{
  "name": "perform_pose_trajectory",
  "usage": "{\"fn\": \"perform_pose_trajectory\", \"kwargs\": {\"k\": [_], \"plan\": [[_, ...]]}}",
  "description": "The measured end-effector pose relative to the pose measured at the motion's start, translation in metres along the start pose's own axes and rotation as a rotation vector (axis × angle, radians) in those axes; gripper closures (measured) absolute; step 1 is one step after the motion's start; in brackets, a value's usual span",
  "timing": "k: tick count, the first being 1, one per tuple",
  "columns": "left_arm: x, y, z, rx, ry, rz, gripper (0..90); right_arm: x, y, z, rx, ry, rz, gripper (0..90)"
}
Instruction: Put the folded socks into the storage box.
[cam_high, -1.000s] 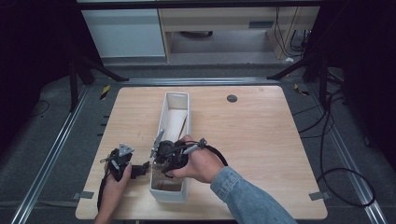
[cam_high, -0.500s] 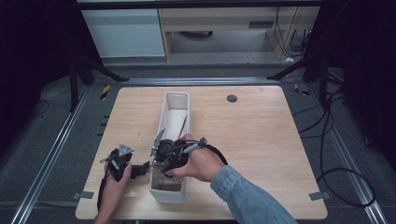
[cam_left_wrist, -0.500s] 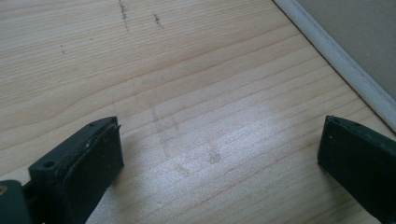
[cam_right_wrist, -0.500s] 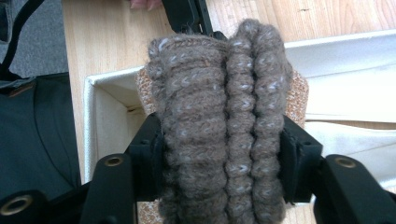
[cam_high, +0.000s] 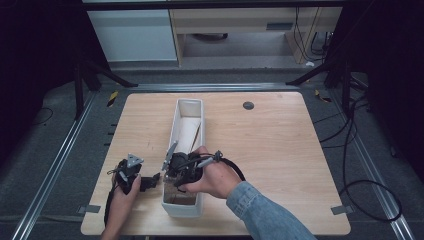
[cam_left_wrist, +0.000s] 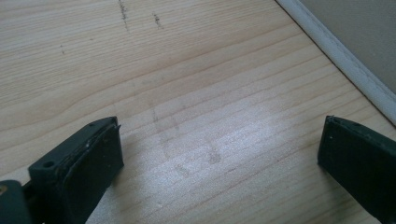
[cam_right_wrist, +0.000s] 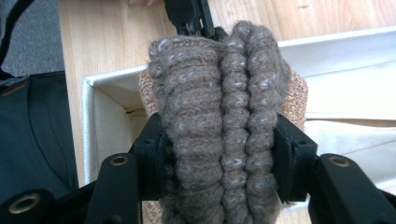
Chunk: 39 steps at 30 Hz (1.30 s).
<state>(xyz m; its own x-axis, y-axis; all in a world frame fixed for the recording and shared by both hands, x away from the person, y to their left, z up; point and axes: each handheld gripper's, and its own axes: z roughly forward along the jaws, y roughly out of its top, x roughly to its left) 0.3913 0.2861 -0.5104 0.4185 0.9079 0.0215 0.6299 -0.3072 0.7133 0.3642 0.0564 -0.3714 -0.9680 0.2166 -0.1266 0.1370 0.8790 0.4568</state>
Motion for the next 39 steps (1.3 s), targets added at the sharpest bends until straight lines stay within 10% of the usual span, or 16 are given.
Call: {"fn": "perform_pose_trajectory", "kwargs": {"k": [14, 27, 31, 39], "plan": [[0.0, 0.0, 0.0, -0.001, -0.001, 0.0, 0.0, 0.002, -0.008, 0.012, -0.006, 0.01, 0.028, 39.3], [0.0, 0.0, 0.0, 0.0, 0.0, 0.0, 0.0, -0.016, -0.019, -0.049, -0.103, -0.026, 0.122, 23.4], [0.0, 0.0, 0.0, 0.0, 0.0, 0.001, 0.0, -0.028, -0.022, -0.066, -0.113, -0.085, 0.154, 30.4], [0.0, 0.0, 0.0, 0.0, 0.0, 0.0, 0.0, -0.041, -0.02, -0.069, -0.193, -0.093, 0.163, 72.4]]}}
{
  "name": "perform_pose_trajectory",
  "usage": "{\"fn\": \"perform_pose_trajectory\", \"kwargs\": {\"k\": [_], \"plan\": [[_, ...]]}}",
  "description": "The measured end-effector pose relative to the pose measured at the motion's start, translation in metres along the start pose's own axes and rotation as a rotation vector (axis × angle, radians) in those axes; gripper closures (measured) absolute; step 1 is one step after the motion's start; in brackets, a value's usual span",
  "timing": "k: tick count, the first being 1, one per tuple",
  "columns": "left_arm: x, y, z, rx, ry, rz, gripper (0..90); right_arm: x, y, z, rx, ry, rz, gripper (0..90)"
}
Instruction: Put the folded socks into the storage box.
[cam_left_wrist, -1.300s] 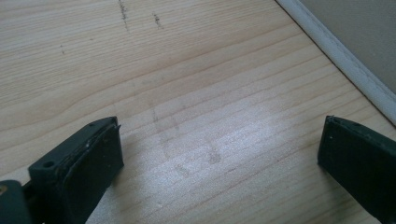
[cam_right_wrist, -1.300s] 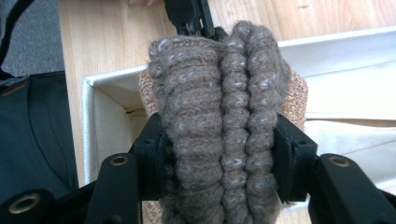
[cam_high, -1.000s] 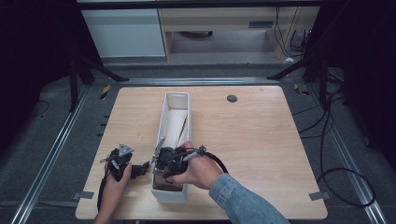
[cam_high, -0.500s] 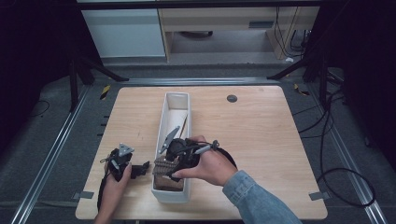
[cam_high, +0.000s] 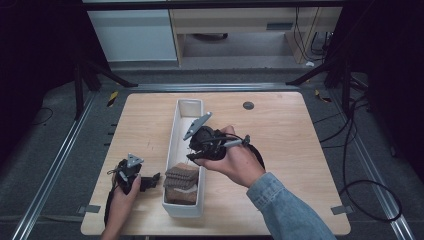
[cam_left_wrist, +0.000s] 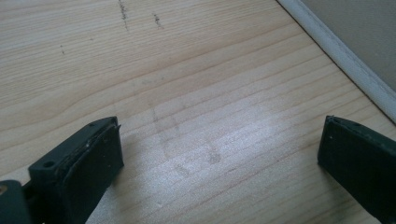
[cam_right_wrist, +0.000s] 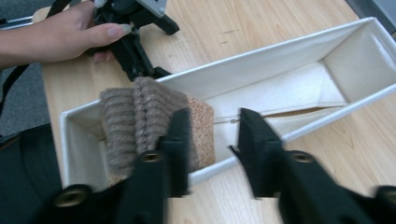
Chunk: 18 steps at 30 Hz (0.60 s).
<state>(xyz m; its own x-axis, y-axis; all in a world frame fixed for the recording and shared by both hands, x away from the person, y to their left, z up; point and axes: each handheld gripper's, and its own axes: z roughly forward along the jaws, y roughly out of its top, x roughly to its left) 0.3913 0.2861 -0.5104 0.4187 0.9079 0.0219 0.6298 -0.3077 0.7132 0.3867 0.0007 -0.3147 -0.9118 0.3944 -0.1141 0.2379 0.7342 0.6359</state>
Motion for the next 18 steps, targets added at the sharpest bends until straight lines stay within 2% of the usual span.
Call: {"fn": "perform_pose_trajectory", "kwargs": {"k": [3, 11, 18], "plan": [[0.0, 0.0, 0.0, 0.0, 0.0, 0.0, 0.0, -0.001, 0.0, 0.01, 0.005, 0.011, -0.005, 79.8], [0.0, 0.0, 0.0, 0.0, 0.0, 0.0, 0.0, 0.002, -0.001, 0.036, 0.032, 0.049, -0.013, 83.3], [0.0, 0.0, 0.0, 0.0, 0.0, 0.0, 0.0, 0.006, -0.002, 0.051, 0.059, 0.076, -0.016, 85.8]]}}
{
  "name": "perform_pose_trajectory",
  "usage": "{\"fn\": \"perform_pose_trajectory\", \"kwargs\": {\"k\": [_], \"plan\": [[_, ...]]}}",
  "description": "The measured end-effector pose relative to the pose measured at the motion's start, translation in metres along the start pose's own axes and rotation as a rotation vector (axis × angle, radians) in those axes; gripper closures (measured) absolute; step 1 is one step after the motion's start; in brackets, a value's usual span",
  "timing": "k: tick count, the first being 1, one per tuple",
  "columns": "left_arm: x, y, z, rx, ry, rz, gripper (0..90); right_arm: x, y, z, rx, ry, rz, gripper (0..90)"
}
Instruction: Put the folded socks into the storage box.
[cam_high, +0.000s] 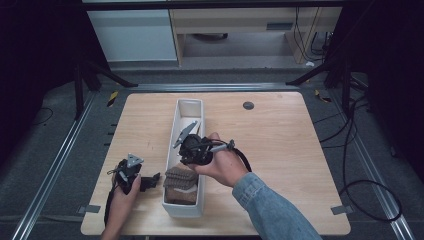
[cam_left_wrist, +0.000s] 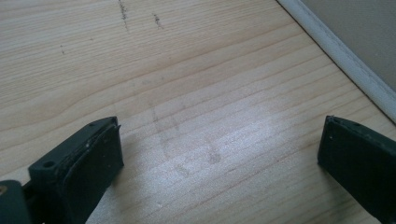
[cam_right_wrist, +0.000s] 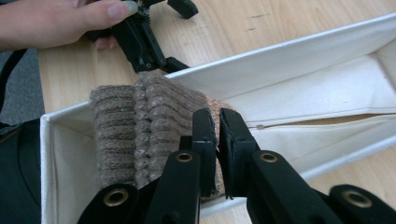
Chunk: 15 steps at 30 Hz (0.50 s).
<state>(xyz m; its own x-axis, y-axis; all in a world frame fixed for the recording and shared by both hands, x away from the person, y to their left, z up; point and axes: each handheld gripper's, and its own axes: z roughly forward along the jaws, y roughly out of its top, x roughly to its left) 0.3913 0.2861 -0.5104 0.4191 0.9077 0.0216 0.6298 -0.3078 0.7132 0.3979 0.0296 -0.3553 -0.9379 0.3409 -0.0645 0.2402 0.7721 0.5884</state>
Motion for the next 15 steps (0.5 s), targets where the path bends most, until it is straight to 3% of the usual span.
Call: {"fn": "perform_pose_trajectory", "kwargs": {"k": [15], "plan": [[0.0, 0.0, 0.0, 0.001, 0.0, 0.0, 0.0, 0.012, -0.007, 0.011, 0.034, 0.051, -0.023, 89.8]]}}
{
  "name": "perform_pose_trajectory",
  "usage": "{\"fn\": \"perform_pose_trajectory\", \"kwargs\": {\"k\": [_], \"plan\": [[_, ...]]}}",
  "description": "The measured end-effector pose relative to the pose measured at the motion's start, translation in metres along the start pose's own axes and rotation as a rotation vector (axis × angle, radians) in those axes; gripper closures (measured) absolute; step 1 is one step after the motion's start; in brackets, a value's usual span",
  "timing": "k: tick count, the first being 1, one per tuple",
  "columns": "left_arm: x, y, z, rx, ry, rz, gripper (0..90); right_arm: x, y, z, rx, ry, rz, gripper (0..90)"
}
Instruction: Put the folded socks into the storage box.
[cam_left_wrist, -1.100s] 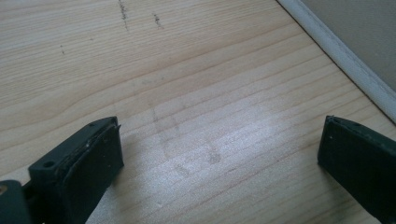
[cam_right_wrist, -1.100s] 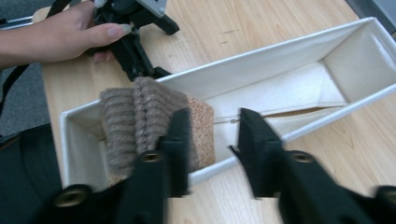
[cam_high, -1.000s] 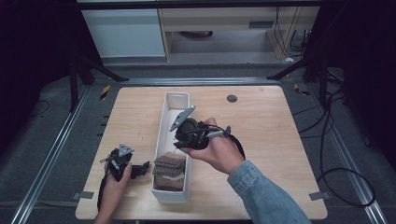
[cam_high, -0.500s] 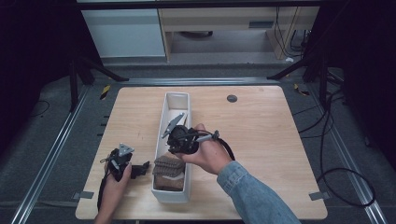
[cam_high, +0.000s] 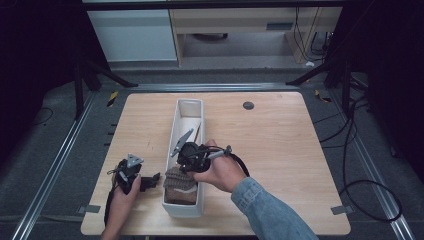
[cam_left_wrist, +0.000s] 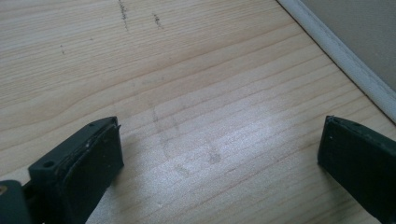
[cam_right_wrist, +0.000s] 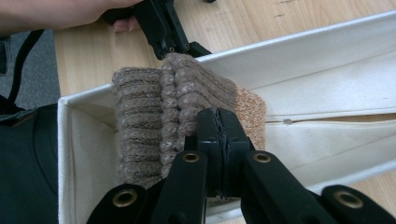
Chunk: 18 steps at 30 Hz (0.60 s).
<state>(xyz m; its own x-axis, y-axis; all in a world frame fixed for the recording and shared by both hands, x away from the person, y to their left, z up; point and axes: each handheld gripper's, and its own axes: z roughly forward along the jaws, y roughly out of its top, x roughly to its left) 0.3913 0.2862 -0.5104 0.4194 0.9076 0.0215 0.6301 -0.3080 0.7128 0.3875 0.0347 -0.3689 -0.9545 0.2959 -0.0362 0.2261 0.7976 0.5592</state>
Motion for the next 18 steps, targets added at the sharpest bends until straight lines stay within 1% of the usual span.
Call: {"fn": "perform_pose_trajectory", "kwargs": {"k": [11, 18], "plan": [[0.0, 0.0, 0.0, 0.0, 0.0, 0.001, 0.0, 0.01, -0.006, -0.001, -0.002, 0.024, -0.027, 90.0], [0.0, 0.0, 0.0, -0.001, 0.0, 0.0, 0.0, 0.02, -0.014, 0.006, 0.03, 0.043, -0.045, 90.0]]}}
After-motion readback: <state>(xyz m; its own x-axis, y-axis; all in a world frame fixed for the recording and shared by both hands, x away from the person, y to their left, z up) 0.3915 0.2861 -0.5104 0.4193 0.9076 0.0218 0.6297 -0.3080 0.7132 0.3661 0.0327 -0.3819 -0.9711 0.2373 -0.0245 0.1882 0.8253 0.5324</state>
